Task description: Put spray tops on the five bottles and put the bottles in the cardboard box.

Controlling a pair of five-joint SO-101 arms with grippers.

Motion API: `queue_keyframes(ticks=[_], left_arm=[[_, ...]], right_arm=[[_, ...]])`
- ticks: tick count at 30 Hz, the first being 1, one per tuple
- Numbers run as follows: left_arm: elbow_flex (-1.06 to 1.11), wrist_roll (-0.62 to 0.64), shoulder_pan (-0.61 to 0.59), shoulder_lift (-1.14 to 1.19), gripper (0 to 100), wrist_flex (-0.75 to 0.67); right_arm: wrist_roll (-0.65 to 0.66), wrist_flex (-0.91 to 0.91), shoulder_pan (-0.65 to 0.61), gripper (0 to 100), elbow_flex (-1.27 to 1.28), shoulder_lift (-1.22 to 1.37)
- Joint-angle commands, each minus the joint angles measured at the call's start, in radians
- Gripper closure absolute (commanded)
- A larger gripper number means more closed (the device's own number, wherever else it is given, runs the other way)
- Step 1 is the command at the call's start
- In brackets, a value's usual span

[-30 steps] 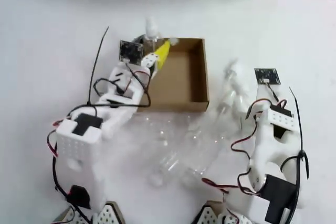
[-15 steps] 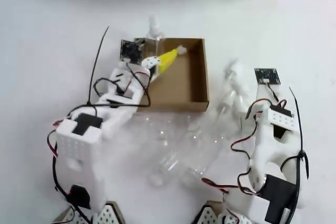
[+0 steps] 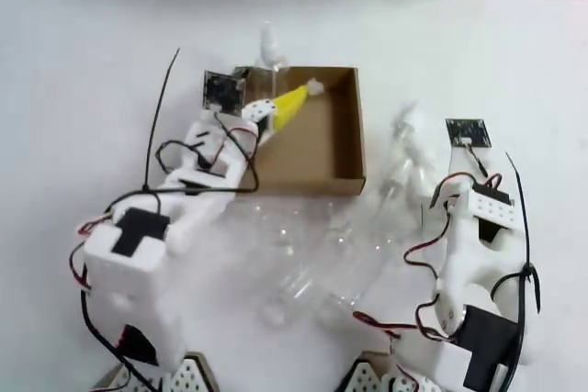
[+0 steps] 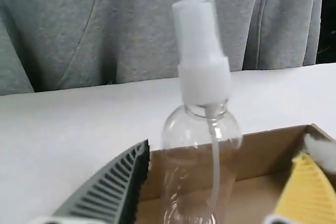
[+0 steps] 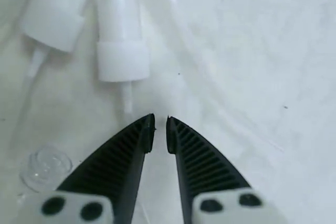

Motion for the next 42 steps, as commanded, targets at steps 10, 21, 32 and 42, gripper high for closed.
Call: queue_keyframes(ticks=[10,21,32,42], left_arm=[[0.275,0.002,-0.015,-0.343,61,0.002],[0.537,0.008,-0.016,-0.656,61,0.058],[0.546,0.011,-0.11,-1.059,61,0.709],[0.551,0.008,-0.137,-1.377,61,1.204]], right_arm=[[0.006,-0.015,-0.01,98.1,-0.02,-0.004],[0.006,-0.01,-0.008,98.1,-0.008,-0.005],[0.006,-0.01,-0.008,98.1,-0.005,-0.007],[0.006,-0.01,-0.008,98.1,-0.005,-0.007]])
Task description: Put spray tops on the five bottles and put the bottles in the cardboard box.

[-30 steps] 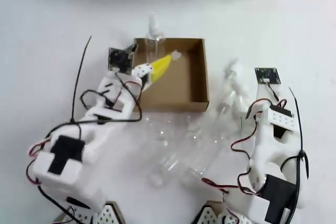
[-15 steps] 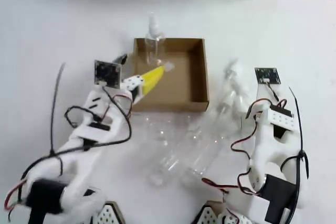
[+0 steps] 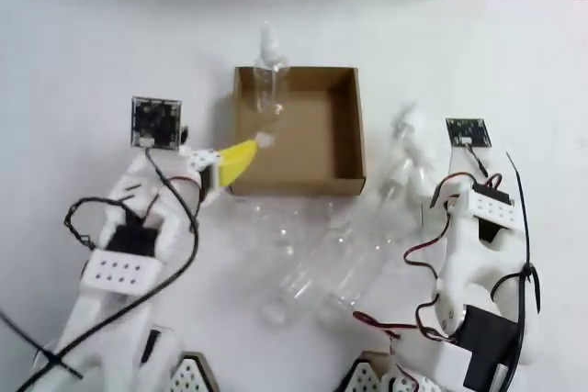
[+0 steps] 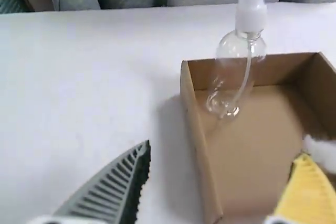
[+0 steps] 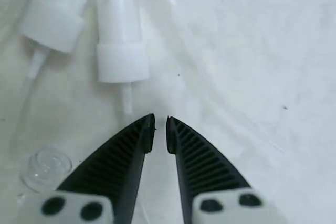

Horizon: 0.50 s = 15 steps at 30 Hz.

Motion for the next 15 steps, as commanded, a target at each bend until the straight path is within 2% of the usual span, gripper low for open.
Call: queue_keyframes(ticks=[1,9,13,15], left_arm=[[-0.005,0.008,-0.015,-0.145,61,0.184],[-0.003,0.005,-0.036,-0.308,61,0.503],[0.012,0.008,-0.119,-0.374,62,0.563],[0.043,0.005,-0.166,-0.407,69,0.563]], right_arm=[[0.006,-0.01,-0.008,98.1,-0.005,-0.007],[0.005,-0.01,-0.008,98.1,-0.005,-0.007],[0.005,-0.01,-0.008,98.1,-0.005,-0.007],[0.005,-0.01,-0.008,98.1,-0.005,-0.007]])
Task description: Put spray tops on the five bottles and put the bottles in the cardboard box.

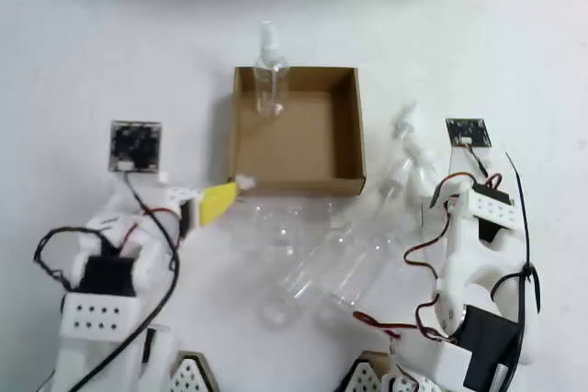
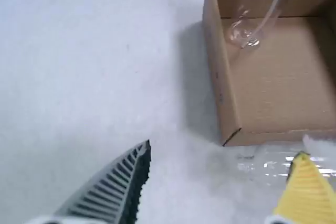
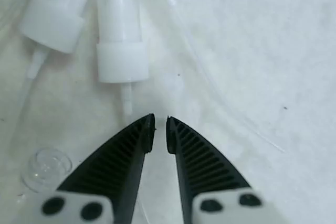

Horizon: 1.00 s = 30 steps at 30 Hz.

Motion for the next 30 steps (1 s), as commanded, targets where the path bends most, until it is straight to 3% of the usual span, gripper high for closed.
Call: queue_keyframes(ticks=[1,5,6,9,16,19,22,27,30], left_arm=[[0.044,0.003,-0.108,-0.091,73,0.008],[0.106,0.002,-0.211,-0.157,97,-0.002],[0.127,0.002,-0.239,-0.171,99,-0.017],[0.222,0.002,-0.306,-0.214,93,-0.097],[0.42,0.0,-0.415,-0.318,92,-0.23],[0.454,-0.118,-0.417,-0.371,92,-0.224],[0.453,-0.227,-0.417,-0.392,92,-0.198],[0.453,-0.167,-0.421,-0.39,92,-0.187],[0.43,-0.138,-0.423,-0.39,92,-0.126]], right_arm=[[0.005,-0.01,-0.007,98.1,-0.005,-0.007],[0.005,-0.01,-0.007,98.1,-0.005,-0.007],[0.005,-0.01,-0.007,98.1,-0.005,-0.007],[0.005,-0.01,-0.004,98.1,-0.005,-0.007],[0.003,-0.008,0.005,98.1,-0.003,-0.016],[-0.028,0.035,0.002,98.1,-0.023,-0.021],[-0.037,0.142,0.002,98.1,-0.06,-0.077],[-0.026,0.412,-0.03,98.2,-0.124,-0.3],[0.063,0.584,-0.12,98.2,-0.15,-0.452]])
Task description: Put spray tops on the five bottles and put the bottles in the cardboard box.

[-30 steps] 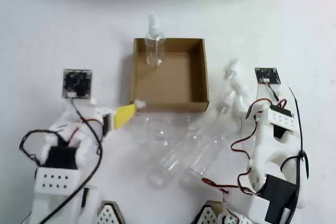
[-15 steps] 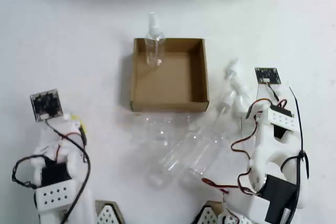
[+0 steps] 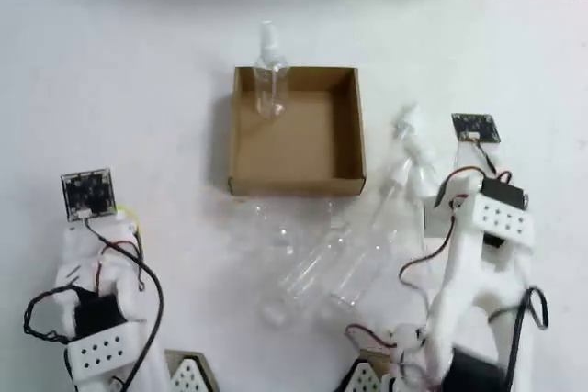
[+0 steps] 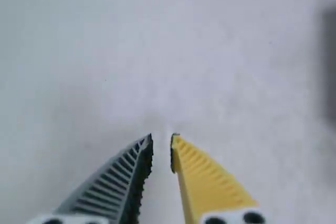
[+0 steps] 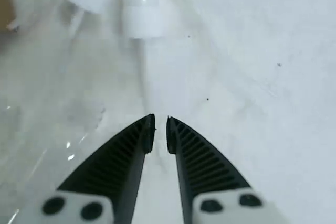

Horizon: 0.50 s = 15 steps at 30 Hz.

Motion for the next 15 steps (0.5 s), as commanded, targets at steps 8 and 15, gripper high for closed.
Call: queue_keyframes(ticks=[8,15], left_arm=[[-0.054,0.038,-0.008,-0.015,92,0.137],[-0.084,0.006,-0.002,0.013,92,0.19]], right_arm=[[0.083,0.335,-0.34,98.2,-0.071,-0.286],[0.091,0.337,-0.44,98.2,-0.068,-0.202]])
